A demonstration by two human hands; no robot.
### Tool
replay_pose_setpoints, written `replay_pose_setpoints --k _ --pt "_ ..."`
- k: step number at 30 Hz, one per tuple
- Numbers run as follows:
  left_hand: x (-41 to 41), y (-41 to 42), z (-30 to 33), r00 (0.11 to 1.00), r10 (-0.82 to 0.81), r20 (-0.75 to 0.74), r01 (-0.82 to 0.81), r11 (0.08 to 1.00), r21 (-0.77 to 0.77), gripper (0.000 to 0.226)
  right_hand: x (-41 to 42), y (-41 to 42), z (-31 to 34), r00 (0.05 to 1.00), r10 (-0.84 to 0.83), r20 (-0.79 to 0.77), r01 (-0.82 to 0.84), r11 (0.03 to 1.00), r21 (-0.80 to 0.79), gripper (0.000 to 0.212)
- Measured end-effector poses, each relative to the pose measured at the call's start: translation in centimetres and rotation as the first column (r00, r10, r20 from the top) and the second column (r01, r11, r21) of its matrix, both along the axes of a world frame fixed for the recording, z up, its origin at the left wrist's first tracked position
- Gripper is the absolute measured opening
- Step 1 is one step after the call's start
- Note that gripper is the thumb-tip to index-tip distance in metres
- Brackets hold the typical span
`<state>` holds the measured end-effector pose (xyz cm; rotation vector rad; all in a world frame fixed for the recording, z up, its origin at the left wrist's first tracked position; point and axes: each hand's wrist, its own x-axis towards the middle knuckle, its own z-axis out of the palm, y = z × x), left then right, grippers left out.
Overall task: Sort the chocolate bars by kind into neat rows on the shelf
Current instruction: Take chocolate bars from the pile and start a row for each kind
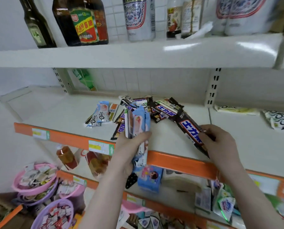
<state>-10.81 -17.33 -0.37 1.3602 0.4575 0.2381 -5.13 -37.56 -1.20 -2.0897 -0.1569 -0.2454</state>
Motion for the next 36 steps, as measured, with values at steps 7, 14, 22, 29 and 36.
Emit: replay_pose_setpoints --k 7,14,22,29,36 --pt "-3.8 -6.1 -2.3 0.991 -0.137 -0.002 0.124 0.904 -0.409 0.085 -6.4 -6.5 -0.6 0.995 -0.076 -0.057 0.079 0.995 0.055 0.023" --pt "-4.2 -14.6 -0.8 0.965 -0.259 0.036 0.252 0.885 -0.391 0.031 -8.8 -15.1 0.3 0.973 -0.160 -0.164 0.199 0.945 0.260 0.023" --pt "-2.3 -29.8 0.7 0.908 -0.417 0.041 0.385 0.790 -0.477 0.017 -7.6 -30.1 -0.9 0.943 -0.238 -0.231 0.310 0.879 0.362 0.018" --pt "0.5 -45.7 1.0 0.923 -0.377 0.072 0.309 0.618 -0.723 0.028 -5.6 -45.6 -0.2 0.951 -0.153 -0.270 0.245 0.904 0.351 0.017" --pt "3.7 -53.4 0.8 0.944 -0.329 -0.021 0.221 0.677 -0.703 0.017 -1.2 -54.2 0.5 0.981 -0.146 -0.127 0.140 0.989 -0.051 0.037"
